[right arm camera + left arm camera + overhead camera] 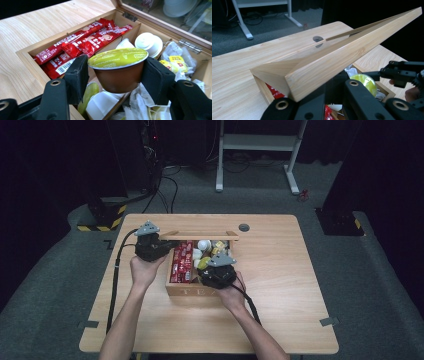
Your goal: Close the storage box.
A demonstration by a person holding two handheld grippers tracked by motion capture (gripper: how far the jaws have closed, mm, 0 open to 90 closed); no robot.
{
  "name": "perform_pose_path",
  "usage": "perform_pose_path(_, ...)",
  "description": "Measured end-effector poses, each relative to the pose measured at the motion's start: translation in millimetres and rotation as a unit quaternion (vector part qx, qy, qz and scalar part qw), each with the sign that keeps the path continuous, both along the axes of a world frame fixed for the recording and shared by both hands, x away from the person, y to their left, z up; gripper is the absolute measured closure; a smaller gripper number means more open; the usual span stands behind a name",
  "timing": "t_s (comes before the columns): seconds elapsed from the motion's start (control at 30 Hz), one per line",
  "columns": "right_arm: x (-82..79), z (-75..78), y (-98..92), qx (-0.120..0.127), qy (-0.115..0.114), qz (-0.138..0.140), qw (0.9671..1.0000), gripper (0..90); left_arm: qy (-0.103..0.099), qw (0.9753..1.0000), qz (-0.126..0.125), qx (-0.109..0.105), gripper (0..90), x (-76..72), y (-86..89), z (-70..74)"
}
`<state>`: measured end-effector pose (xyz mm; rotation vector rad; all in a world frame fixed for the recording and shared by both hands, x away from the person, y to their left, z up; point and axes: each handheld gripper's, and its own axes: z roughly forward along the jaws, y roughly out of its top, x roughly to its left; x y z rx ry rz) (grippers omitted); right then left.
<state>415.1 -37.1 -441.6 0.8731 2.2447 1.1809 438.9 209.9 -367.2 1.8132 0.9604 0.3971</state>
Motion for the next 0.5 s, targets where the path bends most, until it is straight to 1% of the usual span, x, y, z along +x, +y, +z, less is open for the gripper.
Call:
perform_pose_path(0.3, -1.3, 5.5, -11.8, 0.013, 0.0, 0.0, 0.9999, 40.6, -0.003, 1.0, 0.001, 0.002, 90.0, -0.7, 0.0, -0.9)
perform_pose_path(0.5, -2.5, 9.9, -22.0, 0.021, -0.003, -0.007, 0.9997, 40.6, -0.002, 1.0, 0.001, 0.001, 90.0, -1.5, -0.3, -1.5)
